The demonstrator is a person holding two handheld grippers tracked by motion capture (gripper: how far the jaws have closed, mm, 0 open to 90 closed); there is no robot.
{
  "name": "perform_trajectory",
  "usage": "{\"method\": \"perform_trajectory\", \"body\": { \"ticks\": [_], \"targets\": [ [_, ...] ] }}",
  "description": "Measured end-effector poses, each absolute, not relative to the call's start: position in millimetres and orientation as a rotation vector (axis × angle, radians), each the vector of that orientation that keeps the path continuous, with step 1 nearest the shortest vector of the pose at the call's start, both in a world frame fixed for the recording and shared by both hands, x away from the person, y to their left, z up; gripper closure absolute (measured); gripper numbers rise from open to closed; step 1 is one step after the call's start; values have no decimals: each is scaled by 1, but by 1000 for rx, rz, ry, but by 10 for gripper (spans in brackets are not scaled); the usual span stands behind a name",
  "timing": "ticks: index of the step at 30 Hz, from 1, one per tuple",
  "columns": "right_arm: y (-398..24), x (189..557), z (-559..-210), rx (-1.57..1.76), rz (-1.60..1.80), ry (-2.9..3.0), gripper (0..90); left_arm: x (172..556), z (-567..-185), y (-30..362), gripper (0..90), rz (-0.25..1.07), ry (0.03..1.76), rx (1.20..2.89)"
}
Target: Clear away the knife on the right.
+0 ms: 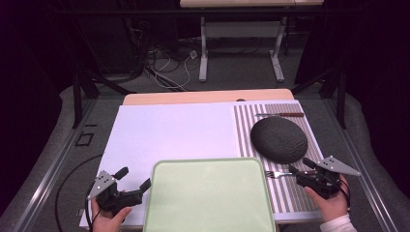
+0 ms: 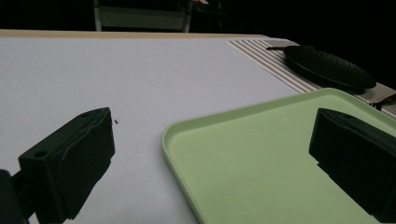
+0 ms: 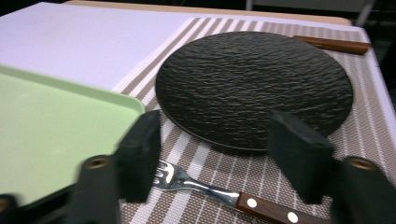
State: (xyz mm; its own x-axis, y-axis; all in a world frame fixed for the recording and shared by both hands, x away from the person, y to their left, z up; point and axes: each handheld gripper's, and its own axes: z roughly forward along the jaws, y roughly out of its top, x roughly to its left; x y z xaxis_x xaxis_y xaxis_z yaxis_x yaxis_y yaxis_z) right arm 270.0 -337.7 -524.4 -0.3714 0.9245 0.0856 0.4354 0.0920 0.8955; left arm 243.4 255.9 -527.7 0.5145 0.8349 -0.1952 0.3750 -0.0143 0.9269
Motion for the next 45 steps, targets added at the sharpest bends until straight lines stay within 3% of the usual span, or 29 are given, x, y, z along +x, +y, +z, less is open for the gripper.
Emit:
{"method": "perform_trajectory", "body": {
  "ticks": [8, 17, 21, 38, 45],
  "targets": [
    [-345, 285, -522, 1329, 1284, 1921, 408, 240, -528, 256, 5, 515, 1074, 1627],
    [-359, 319, -508, 1327, 1209, 1963, 358, 239, -529, 255, 4, 535, 1076, 1627],
    [-370, 337, -498, 1362, 1217, 1967, 414, 236, -529, 254, 4, 547, 1071, 1638],
    [-400, 385, -477, 1419, 1126, 1911, 500, 231, -528, 254, 4, 557, 1062, 1647],
    [-405, 399, -477, 1437, 1076, 1885, 618, 230, -528, 255, 4, 552, 1056, 1645]
  ]
}}
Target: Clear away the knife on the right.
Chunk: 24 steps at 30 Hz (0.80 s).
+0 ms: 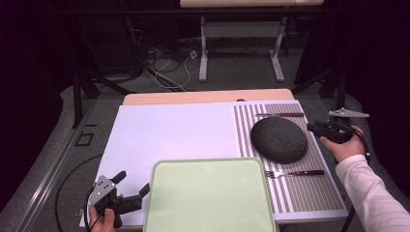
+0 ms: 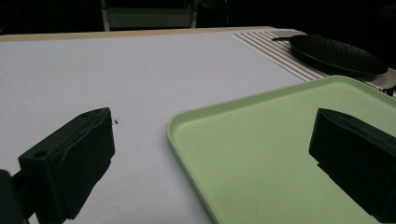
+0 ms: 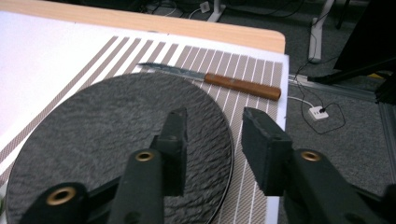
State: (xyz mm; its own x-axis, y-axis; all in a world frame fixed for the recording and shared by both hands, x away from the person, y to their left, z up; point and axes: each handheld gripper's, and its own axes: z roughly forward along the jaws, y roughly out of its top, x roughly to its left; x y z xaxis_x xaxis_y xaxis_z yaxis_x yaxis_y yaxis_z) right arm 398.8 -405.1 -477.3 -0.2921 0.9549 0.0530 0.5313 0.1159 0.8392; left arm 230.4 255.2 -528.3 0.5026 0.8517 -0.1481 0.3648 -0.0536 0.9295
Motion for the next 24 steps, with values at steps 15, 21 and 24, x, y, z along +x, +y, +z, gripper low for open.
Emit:
{"method": "perform_trajectory", "body": {
  "ticks": [15, 21, 24],
  "targets": [
    [-415, 415, -457, 1378, 1061, 1921, 900, 231, -529, 256, 4, 547, 1057, 1643],
    [-413, 436, -456, 1384, 1068, 1914, 900, 232, -531, 256, 4, 545, 1063, 1651],
    [-409, 453, -458, 1373, 1024, 1930, 900, 231, -532, 257, 4, 549, 1071, 1658]
  ]
}}
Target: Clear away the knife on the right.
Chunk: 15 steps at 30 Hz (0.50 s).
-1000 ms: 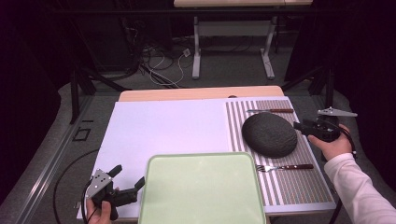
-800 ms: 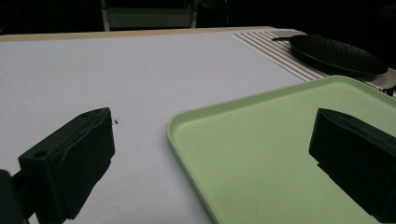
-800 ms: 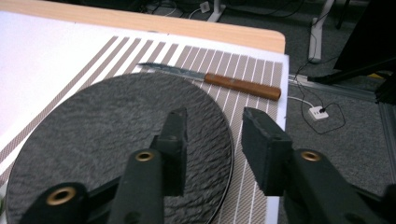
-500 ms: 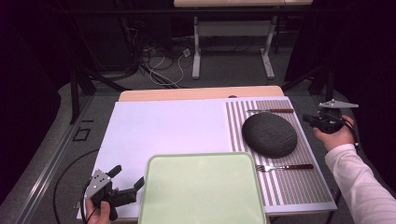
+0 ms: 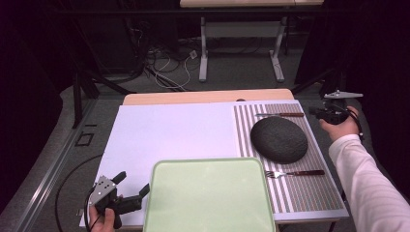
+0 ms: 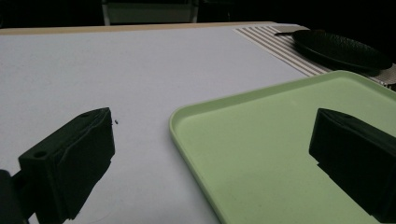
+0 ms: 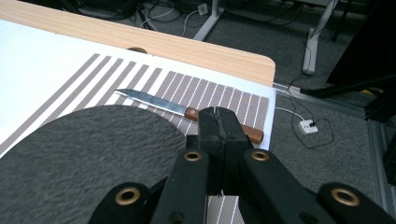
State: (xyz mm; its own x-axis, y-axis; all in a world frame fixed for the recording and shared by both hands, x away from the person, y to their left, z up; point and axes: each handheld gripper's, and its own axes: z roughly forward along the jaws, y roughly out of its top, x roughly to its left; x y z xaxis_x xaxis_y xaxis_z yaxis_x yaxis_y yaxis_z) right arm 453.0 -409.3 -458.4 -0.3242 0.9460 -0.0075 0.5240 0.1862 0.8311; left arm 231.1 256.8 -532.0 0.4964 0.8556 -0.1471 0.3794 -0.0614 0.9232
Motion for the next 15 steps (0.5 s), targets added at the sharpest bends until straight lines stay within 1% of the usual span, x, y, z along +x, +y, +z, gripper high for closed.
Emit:
{"method": "perform_trajectory", "body": {
  "ticks": [1, 7, 15],
  "targets": [
    [-409, 453, -458, 1373, 1024, 1930, 900, 231, -532, 257, 4, 549, 1071, 1658],
    [-409, 481, -472, 1414, 993, 1950, 900, 225, -532, 264, 4, 576, 1094, 1641],
    [-410, 503, -490, 1465, 966, 1923, 900, 221, -533, 275, 4, 596, 1132, 1603]
  ]
}}
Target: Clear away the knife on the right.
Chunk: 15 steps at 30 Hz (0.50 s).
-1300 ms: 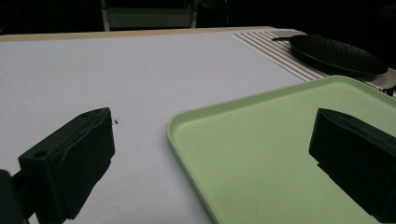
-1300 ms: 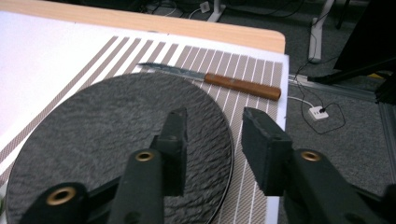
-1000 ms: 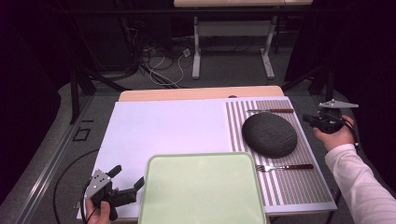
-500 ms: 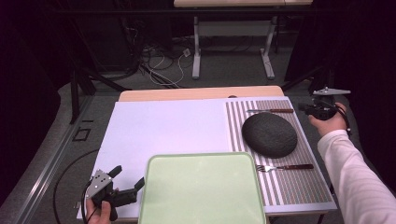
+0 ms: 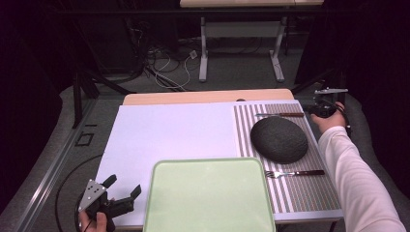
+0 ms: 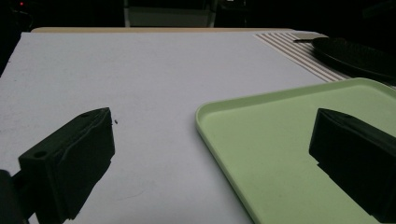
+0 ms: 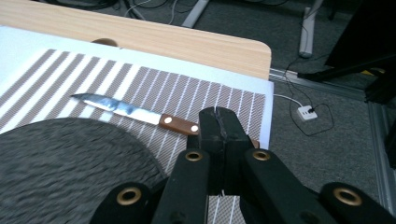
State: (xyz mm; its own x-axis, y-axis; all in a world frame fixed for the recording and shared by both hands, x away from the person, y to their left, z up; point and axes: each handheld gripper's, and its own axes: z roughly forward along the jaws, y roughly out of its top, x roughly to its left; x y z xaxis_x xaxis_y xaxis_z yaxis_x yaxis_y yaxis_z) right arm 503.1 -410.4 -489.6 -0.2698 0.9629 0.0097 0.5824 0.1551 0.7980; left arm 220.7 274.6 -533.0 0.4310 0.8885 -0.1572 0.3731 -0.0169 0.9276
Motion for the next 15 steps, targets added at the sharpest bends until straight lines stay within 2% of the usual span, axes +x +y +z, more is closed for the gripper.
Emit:
{"method": "perform_trajectory", "body": {
  "ticks": [15],
  "targets": [
    [-401, 525, -516, 1432, 982, 1898, 900, 220, -534, 280, 4, 609, 1160, 1613]
  ]
}}
